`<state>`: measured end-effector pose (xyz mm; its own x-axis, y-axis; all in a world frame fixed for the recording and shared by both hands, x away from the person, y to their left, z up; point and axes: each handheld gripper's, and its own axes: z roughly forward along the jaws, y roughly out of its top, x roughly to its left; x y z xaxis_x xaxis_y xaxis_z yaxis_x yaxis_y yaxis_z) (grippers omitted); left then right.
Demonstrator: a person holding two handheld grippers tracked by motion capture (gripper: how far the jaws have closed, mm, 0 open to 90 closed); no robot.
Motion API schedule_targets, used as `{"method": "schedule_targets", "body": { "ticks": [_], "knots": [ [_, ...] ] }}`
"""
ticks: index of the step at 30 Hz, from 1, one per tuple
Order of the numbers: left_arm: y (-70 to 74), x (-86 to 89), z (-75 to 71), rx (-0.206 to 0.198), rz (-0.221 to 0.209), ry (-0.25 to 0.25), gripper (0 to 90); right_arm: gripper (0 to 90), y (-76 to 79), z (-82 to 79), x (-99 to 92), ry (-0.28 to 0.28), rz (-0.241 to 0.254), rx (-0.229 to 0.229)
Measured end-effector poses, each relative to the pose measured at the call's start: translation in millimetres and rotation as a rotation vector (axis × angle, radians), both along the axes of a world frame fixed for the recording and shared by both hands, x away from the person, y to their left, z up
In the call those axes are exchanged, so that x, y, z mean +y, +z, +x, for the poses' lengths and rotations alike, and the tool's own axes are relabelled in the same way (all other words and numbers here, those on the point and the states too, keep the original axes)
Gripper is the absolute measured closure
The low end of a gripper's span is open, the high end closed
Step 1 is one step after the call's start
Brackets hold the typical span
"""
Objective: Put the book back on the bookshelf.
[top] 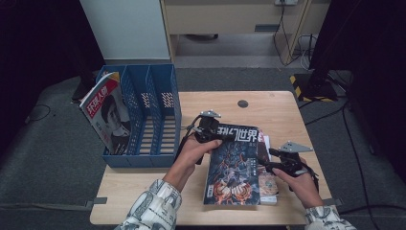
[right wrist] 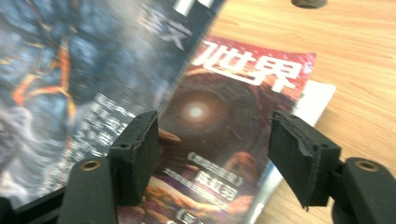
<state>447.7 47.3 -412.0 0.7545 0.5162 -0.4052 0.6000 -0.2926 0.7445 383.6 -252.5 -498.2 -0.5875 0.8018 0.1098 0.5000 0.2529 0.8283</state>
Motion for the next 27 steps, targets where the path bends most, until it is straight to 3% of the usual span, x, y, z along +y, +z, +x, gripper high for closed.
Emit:
{"method": "schedule_targets", "body": {
  "ticks": [5, 8, 15, 19, 24, 27],
  "knots": [
    [5.0, 2.9, -1.0, -0.005, -0.005, 0.001, 80.7, 35.4, -5.9, 1.5, -3.9, -0.041, -0.054, 0.033],
    [8.7, 7.9, -2.0, -0.014, -0.026, 0.004, 80.9, 30.6, -7.4, 3.0, -8.8, -0.081, -0.023, 0.057],
    [20.0, 18.7, -4.4, -0.042, -0.052, 0.013, 81.1, 29.2, -10.5, 6.5, -28.5, -0.215, -0.047, 0.076],
    [26.0, 23.4, -5.2, -0.059, -0.060, 0.023, 81.3, 28.5, -10.2, 6.7, -39.8, -0.288, -0.036, 0.080],
    [28.6, 29.1, -3.5, -0.062, -0.067, 0.033, 81.5, 27.8, -14.7, 8.0, -45.3, -0.325, -0.064, 0.081],
    [30.4, 32.1, -3.5, -0.066, -0.076, 0.037, 81.6, 26.7, -18.8, 9.3, -44.5, -0.319, -0.098, 0.096]
  ]
}}
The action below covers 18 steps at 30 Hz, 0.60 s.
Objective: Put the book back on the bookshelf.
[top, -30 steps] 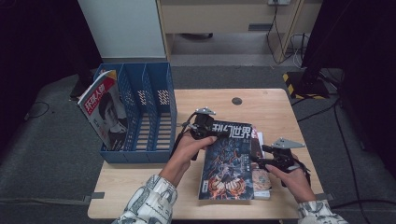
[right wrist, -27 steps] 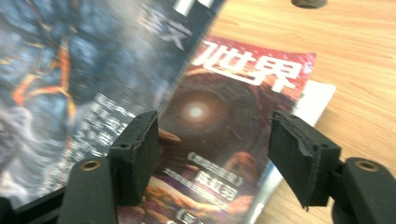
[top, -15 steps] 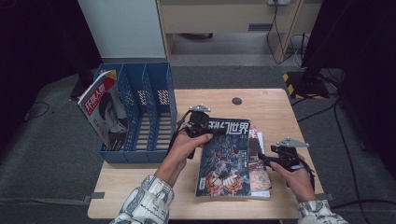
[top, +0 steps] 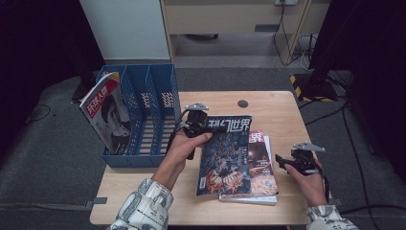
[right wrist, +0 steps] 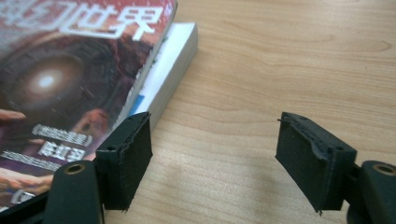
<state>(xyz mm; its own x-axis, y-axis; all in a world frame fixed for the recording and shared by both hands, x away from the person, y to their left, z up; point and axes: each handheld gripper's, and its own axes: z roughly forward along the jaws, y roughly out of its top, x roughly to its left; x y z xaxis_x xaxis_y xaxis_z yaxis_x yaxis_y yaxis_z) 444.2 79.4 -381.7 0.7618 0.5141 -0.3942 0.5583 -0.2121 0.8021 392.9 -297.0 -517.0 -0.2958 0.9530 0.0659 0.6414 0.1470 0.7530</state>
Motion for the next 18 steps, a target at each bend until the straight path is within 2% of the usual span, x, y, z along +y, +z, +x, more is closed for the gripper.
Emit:
{"method": "schedule_targets", "body": {
  "ticks": [6, 18],
  "knots": [
    [1.5, 2.2, -1.5, 0.002, -0.013, -0.001, 81.8, 23.5, -6.3, 1.9, 0.7, -0.002, -0.029, 0.020],
    [6.1, 2.7, -2.3, -0.017, -0.018, -0.005, 81.9, 21.2, -15.4, 4.1, -0.2, -0.002, -0.042, 0.062]
  ]
}}
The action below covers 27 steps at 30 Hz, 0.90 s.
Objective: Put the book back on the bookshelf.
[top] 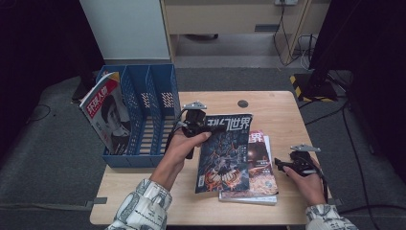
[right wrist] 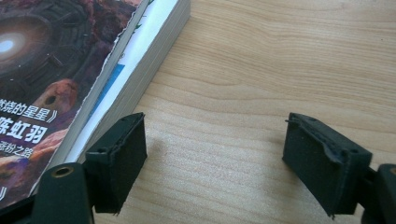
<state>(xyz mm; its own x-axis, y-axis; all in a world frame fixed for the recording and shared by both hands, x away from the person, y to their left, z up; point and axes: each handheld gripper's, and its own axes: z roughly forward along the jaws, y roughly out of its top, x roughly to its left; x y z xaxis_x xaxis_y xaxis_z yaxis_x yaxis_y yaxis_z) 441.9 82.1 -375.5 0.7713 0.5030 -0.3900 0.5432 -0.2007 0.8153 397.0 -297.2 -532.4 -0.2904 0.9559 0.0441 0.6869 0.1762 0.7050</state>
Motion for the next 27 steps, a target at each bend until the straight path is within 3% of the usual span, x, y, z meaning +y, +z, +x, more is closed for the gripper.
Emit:
{"method": "schedule_targets", "body": {
  "ticks": [7, 14, 27],
  "knots": [
    [5.2, 4.2, -0.8, -0.011, -0.012, 0.006, 81.9, 19.5, -2.6, 0.2, 1.6, 0.013, -0.034, -0.024],
    [11.9, 11.1, -1.0, -0.017, -0.023, 0.021, 82.0, 18.7, -4.1, 0.0, 1.9, 0.008, -0.030, -0.036],
    [40.4, 22.0, -5.8, -0.088, -0.032, 0.066, 82.0, 18.6, -5.4, 0.1, 2.1, 0.007, -0.025, -0.049]
  ]
}}
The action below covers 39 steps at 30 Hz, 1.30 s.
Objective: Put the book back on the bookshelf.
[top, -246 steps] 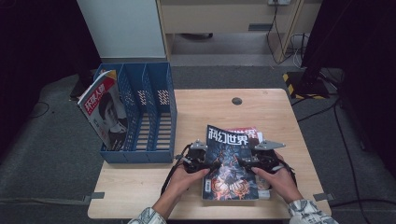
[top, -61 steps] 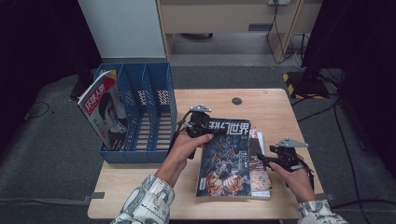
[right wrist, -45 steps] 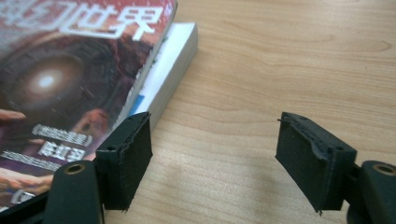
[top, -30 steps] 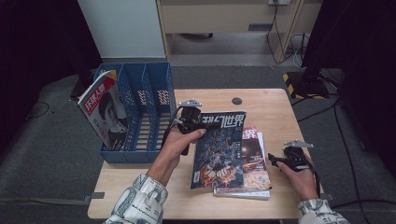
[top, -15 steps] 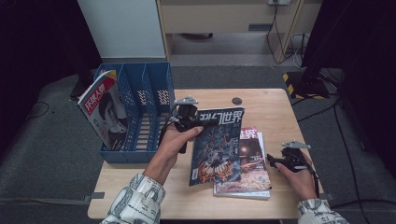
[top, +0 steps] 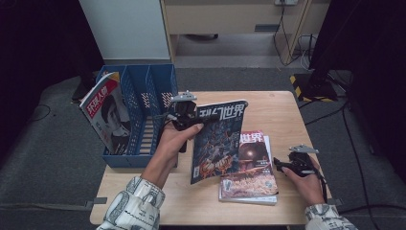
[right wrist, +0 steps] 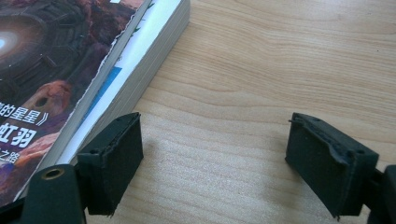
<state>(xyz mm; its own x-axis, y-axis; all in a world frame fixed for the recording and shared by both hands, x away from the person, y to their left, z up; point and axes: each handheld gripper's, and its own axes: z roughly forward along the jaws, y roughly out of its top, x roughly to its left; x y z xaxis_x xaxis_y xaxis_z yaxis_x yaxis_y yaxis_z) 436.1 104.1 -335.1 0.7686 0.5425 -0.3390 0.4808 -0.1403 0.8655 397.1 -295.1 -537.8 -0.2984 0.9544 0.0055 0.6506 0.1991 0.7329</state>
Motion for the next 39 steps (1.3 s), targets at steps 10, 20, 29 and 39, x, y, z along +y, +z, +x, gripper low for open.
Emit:
{"method": "schedule_targets", "body": {
  "ticks": [10, 20, 29, 39],
  "knots": [
    [21.1, 9.8, -0.4, -0.043, -0.019, 0.064, 81.9, 18.6, 0.0, 0.0, -0.3, 0.003, -0.003, -0.001],
    [36.9, 20.1, -2.2, -0.083, -0.009, 0.116, 81.9, 18.6, -0.1, 0.1, -0.1, 0.001, -0.002, -0.002],
    [44.1, 30.2, -4.6, -0.097, -0.019, 0.154, 81.9, 18.5, -0.2, 0.1, 0.0, -0.001, -0.002, -0.004],
    [47.5, 34.3, -6.3, -0.105, -0.025, 0.157, 81.9, 18.5, -0.3, 0.1, 0.1, -0.001, -0.002, -0.004]
  ]
}}
